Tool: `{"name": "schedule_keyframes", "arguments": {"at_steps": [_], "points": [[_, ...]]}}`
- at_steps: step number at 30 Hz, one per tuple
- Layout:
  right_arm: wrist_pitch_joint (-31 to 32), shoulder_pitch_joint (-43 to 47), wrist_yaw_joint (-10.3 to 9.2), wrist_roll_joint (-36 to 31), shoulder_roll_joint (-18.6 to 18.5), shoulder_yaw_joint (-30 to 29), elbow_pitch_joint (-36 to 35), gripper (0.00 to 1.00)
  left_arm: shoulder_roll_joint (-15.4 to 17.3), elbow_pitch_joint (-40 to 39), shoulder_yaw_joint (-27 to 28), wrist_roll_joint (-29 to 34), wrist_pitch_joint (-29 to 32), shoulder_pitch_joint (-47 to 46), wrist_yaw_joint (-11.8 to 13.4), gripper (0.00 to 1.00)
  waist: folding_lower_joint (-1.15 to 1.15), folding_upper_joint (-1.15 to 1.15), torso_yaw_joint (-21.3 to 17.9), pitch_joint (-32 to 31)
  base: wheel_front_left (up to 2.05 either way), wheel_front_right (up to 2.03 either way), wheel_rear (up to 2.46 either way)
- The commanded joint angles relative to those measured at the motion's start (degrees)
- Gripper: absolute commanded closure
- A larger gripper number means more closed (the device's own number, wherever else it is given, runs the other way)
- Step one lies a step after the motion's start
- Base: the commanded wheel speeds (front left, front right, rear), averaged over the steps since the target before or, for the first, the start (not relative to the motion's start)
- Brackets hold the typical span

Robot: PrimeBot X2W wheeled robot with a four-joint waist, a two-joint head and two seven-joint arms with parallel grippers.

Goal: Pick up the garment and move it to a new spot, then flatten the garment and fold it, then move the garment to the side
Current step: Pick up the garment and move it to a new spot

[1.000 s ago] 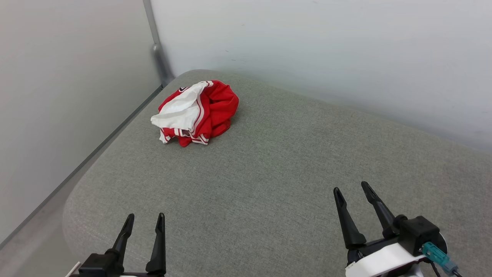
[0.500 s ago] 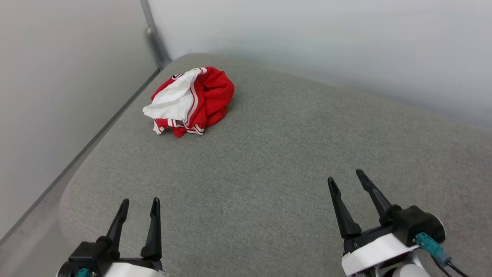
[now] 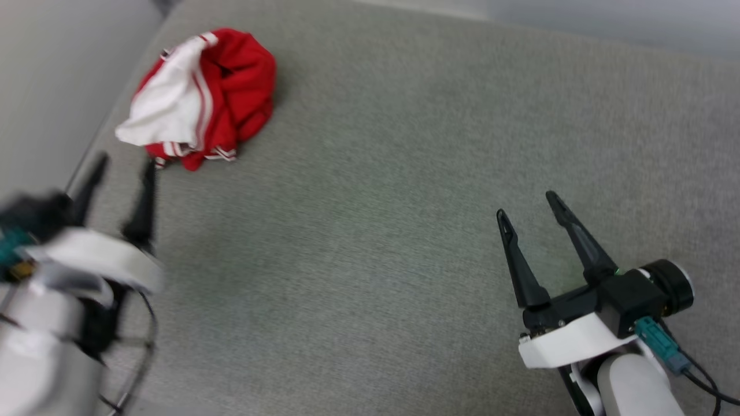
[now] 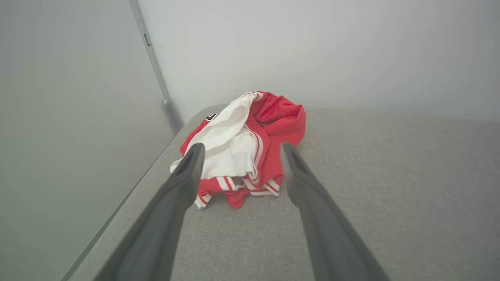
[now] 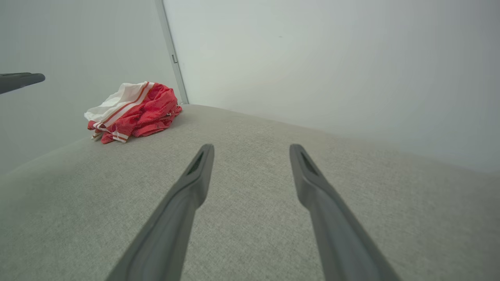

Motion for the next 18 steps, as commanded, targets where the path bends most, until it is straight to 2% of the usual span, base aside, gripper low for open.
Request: {"name": "schedule_keyframes", "arguments": {"at_steps": [1,6,10,11,14,18], "points": [[-0.1,-1.3,-0.02,-0.7,-0.4,-0.3,-1.1,0.00,3.6,1.8,-1.2,-3.4,3.4,-4.9,0.0,0.00,-0.01,0.00,-3.9,6.1,0.00,0.00,0.00],[-0.1,-2.9,-0.02,-1.2,-1.1,-0.8,-3.5,0.00,17.2,5.6,-7.6,-11.2,16.2,-14.8,0.0,0.00,-0.01,0.00,-6.9,11.3,0.00,0.00,0.00],[-0.1,-3.4,-0.02,-1.2,-1.0,-1.3,-4.9,0.00,24.1,6.6,-11.8,-19.7,26.0,-19.6,0.0,0.00,-0.01,0.00,-9.1,14.5,0.00,0.00,0.00],[-0.1,-3.4,-0.02,-1.2,-1.0,-1.3,-4.9,0.00,24.1,6.6,-11.8,-19.7,26.0,-19.6,0.0,0.00,-0.01,0.00,-9.1,14.5,0.00,0.00,0.00],[-0.1,-3.6,-0.02,-1.2,-1.0,-1.4,-5.2,0.00,28.4,6.1,-14.6,-27.0,32.6,-22.1,0.0,0.00,-0.01,0.00,-10.4,16.2,0.00,0.00,0.00],[-0.1,-4.0,-0.02,-0.8,-0.8,-1.6,-5.2,0.00,32.1,6.6,-16.9,-34.6,39.8,-23.7,0.0,0.00,-0.01,0.00,-11.8,18.1,0.00,0.00,0.00]]}}
